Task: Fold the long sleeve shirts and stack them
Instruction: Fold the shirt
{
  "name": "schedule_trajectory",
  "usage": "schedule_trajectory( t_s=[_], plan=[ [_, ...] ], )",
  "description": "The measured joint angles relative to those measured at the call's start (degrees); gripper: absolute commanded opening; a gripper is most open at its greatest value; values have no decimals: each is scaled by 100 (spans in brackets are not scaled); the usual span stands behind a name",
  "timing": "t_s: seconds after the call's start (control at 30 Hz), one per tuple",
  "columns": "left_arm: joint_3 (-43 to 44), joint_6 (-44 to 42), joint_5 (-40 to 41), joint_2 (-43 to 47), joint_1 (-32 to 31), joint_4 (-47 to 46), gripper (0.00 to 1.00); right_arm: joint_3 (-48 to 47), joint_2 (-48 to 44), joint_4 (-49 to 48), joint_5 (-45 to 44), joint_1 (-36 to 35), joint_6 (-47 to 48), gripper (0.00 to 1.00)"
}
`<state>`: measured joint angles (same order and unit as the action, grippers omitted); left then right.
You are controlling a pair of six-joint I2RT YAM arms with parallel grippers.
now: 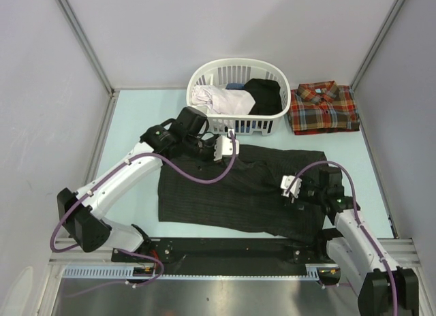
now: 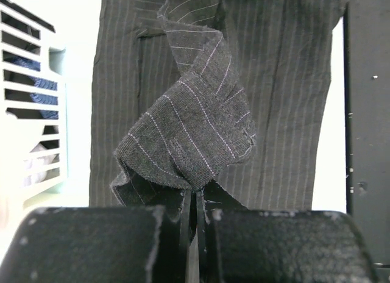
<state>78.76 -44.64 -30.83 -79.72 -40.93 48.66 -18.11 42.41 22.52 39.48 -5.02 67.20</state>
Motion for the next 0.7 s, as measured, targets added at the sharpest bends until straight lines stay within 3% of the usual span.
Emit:
schedule_trajectory(
  t_s=[0.07, 0.17, 0.2, 0.27, 0.33, 0.47, 0.7],
  plan=[
    [0, 24, -57, -2, -2, 26, 0, 35, 223, -446, -179, -94, -173, 61],
    [0, 24, -94, -2, -2, 61, 0, 42, 442, -981, -398, -129, -313, 44],
    [0, 24, -92, -2, -2, 66, 0, 42, 472, -1099, -437, -131, -315, 32],
    [0, 22, -92, -2, 2, 87, 0, 42, 518, -1298, -509, -131, -332, 20],
    [0, 15, -90, -2, 4, 92, 0, 37, 529, -1333, -542, -114, -256, 2],
    [0, -42, -85, -2, 17, 127, 0, -125, 509, -925, -428, 101, 7, 0],
    [-2, -431, -55, 20, -87, 236, 0, -1110, 483, 1298, 378, 1132, 1578, 0]
  ],
)
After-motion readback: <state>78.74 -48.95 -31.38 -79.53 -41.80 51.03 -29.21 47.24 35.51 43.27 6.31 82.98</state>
